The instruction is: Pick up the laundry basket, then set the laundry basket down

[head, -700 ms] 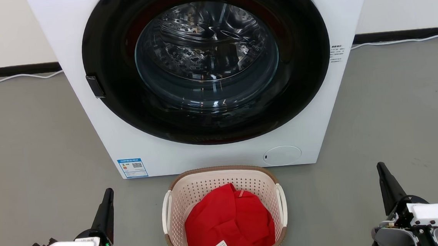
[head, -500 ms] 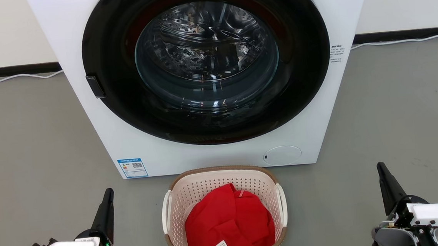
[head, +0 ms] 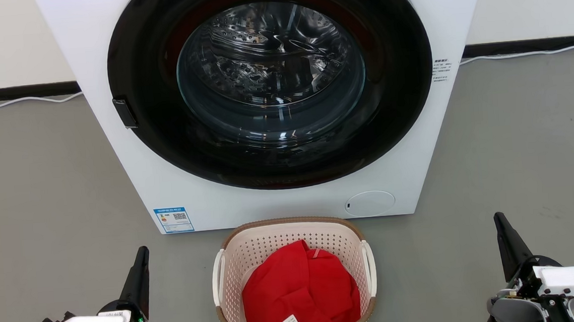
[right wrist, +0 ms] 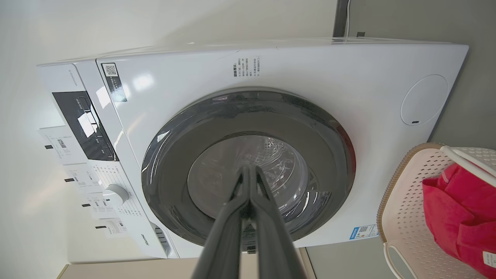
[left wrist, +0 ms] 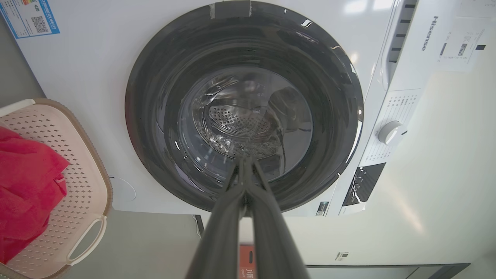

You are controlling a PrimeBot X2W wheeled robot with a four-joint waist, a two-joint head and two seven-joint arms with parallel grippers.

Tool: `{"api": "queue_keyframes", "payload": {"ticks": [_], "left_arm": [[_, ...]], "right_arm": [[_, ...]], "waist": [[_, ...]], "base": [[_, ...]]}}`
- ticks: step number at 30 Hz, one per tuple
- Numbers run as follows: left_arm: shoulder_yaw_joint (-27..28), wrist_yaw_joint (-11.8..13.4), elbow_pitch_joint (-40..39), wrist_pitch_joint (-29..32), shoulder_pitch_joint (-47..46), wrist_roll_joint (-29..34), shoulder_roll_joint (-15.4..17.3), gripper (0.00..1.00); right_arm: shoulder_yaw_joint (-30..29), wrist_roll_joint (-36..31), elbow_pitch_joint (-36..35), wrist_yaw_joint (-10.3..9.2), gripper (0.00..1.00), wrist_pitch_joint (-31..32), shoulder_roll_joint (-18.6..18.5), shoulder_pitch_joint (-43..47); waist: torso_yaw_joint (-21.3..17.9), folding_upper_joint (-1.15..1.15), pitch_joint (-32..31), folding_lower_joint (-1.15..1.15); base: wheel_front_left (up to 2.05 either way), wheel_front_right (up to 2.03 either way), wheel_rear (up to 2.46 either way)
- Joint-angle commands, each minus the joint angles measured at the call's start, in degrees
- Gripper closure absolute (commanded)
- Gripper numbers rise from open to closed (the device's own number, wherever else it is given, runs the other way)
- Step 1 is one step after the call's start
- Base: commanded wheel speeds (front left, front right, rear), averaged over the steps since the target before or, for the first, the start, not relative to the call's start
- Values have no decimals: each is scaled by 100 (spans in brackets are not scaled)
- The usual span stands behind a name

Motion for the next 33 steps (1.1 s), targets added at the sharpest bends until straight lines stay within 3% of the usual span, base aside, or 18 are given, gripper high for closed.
{"api": "queue_keyframes", "payload": {"ticks": [1, 15, 16, 17, 19, 20, 27, 33], "left_arm": [[167, -42, -127, 36, -310, -29, 57, 100], [167, -42, -127, 36, -310, -29, 57, 100], [-1, 0, 0, 0, -1, 0, 0, 0], [-2, 1, 23, -7, 13, 0, -4, 100], [-3, 2, 162, -9, 109, 0, -34, 100], [-2, 2, 202, -10, 159, -3, -46, 0], [45, 0, 105, -13, 163, -40, -36, 0], [81, -2, -13, -25, 174, -48, -32, 0]], "right_arm": [[108, -15, -143, 1, 100, 60, -20, -237], [109, -15, -143, 1, 100, 60, -20, -237], [0, 1, -1, 0, 0, -1, 0, 0], [8, 0, 19, 0, 100, -3, 1, 17], [24, 0, 142, 0, 100, -5, 22, 110], [36, -2, 178, 0, 0, -10, 33, 154], [149, -44, 50, 0, 0, -111, 30, 161], [247, -112, -84, 0, 0, -211, 28, 181]], "waist": [[0, 0, 0, 0], [0, 0, 0, 0], [0, 0, 0, 0], [0, 0, 0, 0], [0, 0, 0, 0], [0, 0, 1, 0], [0, 0, -10, 13], [1, 0, -1, 1]], "base": [[0, 0, 0], [0, 0, 0], [5, 5, 5], [0, 0, 0], [0, 0, 0], [0, 0, 0], [0, 0, 0], [0, 0, 0]]}}
